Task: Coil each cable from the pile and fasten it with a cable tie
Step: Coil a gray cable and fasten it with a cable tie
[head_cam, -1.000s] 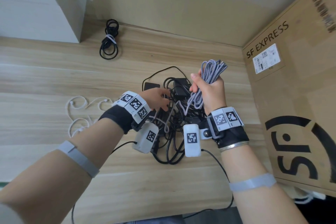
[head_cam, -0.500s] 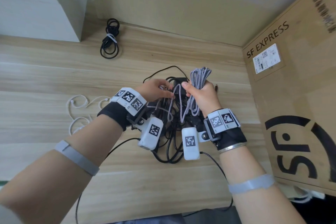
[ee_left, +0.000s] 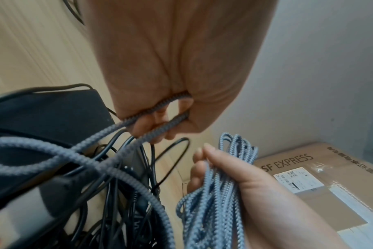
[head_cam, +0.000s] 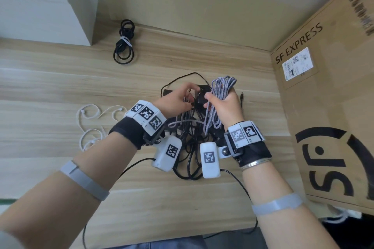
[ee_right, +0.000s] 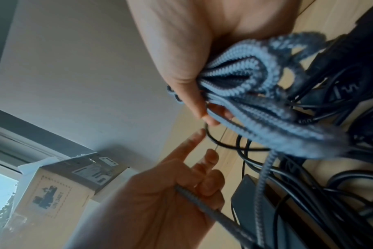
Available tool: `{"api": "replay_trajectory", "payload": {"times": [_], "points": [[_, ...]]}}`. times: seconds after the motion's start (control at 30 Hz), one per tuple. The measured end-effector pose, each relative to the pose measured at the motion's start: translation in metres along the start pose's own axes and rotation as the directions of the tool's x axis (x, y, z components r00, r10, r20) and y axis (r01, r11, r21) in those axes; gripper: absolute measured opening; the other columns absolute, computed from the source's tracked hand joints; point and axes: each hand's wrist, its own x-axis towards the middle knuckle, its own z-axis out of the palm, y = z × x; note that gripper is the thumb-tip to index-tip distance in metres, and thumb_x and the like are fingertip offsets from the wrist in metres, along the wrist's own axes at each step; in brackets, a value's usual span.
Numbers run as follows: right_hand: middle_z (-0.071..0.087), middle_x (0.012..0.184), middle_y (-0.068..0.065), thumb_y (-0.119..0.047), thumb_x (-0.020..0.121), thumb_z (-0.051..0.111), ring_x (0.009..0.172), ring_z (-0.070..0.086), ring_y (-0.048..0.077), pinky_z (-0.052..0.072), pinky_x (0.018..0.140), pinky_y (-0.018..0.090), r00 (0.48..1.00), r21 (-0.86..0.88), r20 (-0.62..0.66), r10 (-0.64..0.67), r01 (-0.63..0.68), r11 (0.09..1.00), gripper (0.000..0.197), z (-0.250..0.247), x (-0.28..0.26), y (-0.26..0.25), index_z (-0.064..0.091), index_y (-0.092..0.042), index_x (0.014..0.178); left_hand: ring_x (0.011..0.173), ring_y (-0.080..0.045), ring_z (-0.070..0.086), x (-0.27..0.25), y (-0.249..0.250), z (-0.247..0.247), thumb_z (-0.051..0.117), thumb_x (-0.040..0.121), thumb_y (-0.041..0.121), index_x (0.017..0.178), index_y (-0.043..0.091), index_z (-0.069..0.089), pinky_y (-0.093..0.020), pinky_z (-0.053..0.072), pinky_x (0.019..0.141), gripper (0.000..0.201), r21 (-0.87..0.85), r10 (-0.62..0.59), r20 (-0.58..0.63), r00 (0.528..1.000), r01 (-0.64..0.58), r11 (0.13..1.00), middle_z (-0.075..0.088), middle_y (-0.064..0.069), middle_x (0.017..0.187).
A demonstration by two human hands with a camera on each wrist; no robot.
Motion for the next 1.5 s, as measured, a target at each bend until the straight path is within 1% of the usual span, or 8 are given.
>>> {"api": "replay_trajectory", "payload": {"times": [0.3,0.43,0.63,0.8,1.03,1.13,1.33,1.5], "points": [[0.060,0.076,-0.008,-0.020,0.083,0.070,0.068,0.054,0.002,0.040,0.059,0.005,0.953,-0.274,0.304,0.009,0.079,0.959,0.014,0.001,-0.012,-0.009,0.061,-0.013,0.091,0.055,-0.010,0.030,-0.003,0.006,-0.016,0.020,0.072,-0.029,0.102,0.024,0.043,-0.025,0.032,0.058,0.065,-0.642,0.051,-0.228,0.972,-0.189,0.743,0.027,0.001,0.066],[0.068,0.105,-0.003,-0.022,0.078,0.074,0.095,0.060,0.009,0.043,0.086,0.022,0.920,-0.355,0.389,0.052,0.097,0.930,0.036,0.011,-0.012,-0.006,0.063,-0.013,0.111,0.053,-0.008,0.037,-0.006,0.009,-0.014,0.022,0.075,-0.028,0.101,0.024,0.043,-0.022,0.045,0.064,0.062,-0.654,0.059,-0.265,0.963,-0.224,0.722,0.028,0.001,0.067],[0.070,0.082,-0.004,-0.019,0.073,0.076,0.084,0.065,0.015,0.049,0.081,0.029,0.935,-0.364,0.346,0.072,0.063,0.929,0.023,0.025,-0.007,0.006,0.064,-0.012,0.091,0.056,-0.007,0.038,-0.009,0.012,-0.012,0.015,0.076,-0.026,0.099,0.016,0.045,-0.027,0.050,0.092,0.057,-0.755,0.091,-0.274,0.958,-0.272,0.597,0.026,0.000,0.067],[0.069,0.082,0.001,-0.006,0.073,0.071,0.080,0.067,0.017,0.053,0.082,0.036,0.950,-0.201,0.297,0.101,-0.041,0.979,0.033,0.029,-0.006,0.007,0.058,-0.009,0.104,0.066,-0.008,0.045,-0.008,0.011,-0.015,0.016,0.076,-0.023,0.091,0.010,0.050,-0.024,0.047,0.090,0.050,-0.766,0.125,-0.235,0.964,-0.263,0.587,0.036,-0.001,0.073],[0.058,0.084,0.002,0.001,0.080,0.058,0.070,0.058,0.012,0.047,0.061,0.021,0.996,-0.057,0.065,0.064,-0.060,0.997,0.033,0.016,0.003,0.002,0.049,-0.012,0.109,0.069,-0.002,0.052,-0.003,-0.007,-0.024,0.028,0.084,-0.016,0.103,0.016,0.055,-0.013,0.044,0.070,0.046,-0.195,0.074,-0.156,0.985,-0.105,0.975,0.053,0.006,0.087],[0.055,0.076,0.008,0.000,0.077,0.059,0.073,0.054,0.024,0.045,0.070,0.034,0.993,0.063,0.063,0.097,-0.101,0.993,0.011,0.013,0.005,0.001,0.057,-0.006,0.086,0.070,-0.008,0.059,-0.001,-0.016,-0.020,0.028,0.085,-0.016,0.097,0.017,0.056,-0.020,0.047,0.073,0.044,-0.043,0.063,-0.049,0.997,-0.065,0.997,0.059,0.002,0.075],[0.057,0.081,0.016,0.005,0.088,0.048,0.072,0.056,0.026,0.048,0.068,0.034,0.981,0.414,0.143,0.131,-0.179,0.893,0.011,0.016,0.001,-0.007,0.054,0.001,0.096,0.085,-0.024,0.051,-0.002,-0.018,-0.003,0.041,0.092,0.000,0.088,0.010,0.058,-0.028,0.039,0.082,0.020,0.411,0.276,0.010,0.961,-0.255,0.875,0.046,-0.006,0.088],[0.065,0.072,0.005,0.008,0.092,0.040,0.069,0.061,0.022,0.052,0.066,0.034,0.973,0.607,0.219,0.074,-0.195,0.771,0.017,0.013,-0.003,-0.010,0.051,-0.002,0.102,0.095,-0.022,0.044,-0.005,-0.016,0.003,0.050,0.091,0.006,0.102,0.006,0.056,-0.022,0.033,0.087,0.012,0.400,0.303,-0.066,0.951,-0.253,0.881,0.040,-0.007,0.098]]}}
